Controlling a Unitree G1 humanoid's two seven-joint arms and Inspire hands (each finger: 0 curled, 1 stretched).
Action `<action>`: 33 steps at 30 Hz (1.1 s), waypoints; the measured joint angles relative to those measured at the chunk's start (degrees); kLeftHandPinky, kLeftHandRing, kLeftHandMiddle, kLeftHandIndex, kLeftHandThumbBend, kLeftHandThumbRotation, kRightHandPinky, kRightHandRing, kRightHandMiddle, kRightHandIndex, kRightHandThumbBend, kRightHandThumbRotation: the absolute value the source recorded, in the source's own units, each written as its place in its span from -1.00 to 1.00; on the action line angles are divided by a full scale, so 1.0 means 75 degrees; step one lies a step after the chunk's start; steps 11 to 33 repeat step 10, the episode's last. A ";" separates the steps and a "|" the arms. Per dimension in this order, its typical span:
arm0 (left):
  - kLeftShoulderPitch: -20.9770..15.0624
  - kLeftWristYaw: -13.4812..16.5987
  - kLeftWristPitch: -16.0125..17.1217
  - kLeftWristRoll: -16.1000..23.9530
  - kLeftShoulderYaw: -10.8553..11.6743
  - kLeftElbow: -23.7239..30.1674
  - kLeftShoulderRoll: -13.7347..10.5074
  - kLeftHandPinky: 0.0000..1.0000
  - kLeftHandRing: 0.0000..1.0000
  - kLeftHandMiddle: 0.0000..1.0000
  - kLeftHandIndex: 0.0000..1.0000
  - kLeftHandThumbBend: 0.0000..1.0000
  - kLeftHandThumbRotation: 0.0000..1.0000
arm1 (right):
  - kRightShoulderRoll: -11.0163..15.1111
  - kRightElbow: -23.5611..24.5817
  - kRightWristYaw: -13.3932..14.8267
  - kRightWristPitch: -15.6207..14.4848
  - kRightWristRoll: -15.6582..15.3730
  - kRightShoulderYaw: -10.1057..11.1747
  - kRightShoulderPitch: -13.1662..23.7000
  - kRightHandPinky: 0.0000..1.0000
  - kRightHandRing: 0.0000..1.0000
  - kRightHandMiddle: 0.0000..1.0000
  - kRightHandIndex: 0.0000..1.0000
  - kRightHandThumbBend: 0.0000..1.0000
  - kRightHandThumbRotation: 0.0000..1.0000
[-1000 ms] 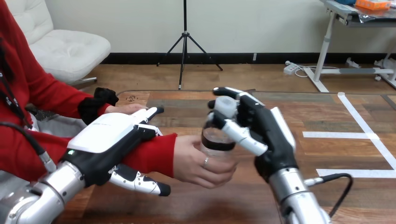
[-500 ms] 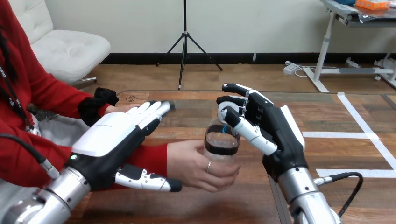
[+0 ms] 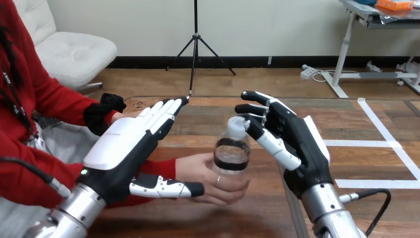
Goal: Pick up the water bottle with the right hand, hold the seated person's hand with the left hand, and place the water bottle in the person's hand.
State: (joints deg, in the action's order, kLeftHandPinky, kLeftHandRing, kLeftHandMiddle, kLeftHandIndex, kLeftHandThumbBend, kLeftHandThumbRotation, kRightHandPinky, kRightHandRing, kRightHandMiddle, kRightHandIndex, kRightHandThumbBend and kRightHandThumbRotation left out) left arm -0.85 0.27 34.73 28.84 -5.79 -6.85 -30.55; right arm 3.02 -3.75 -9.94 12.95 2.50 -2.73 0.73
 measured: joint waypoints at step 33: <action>0.0013 0.0453 0.0547 0.0001 -0.0027 -0.0402 0.0375 1.00 1.00 1.00 1.00 1.00 0.50 | 0.0013 -0.0005 -0.0091 0.0185 0.0009 0.0124 -0.0169 0.35 0.42 0.46 0.54 1.00 0.28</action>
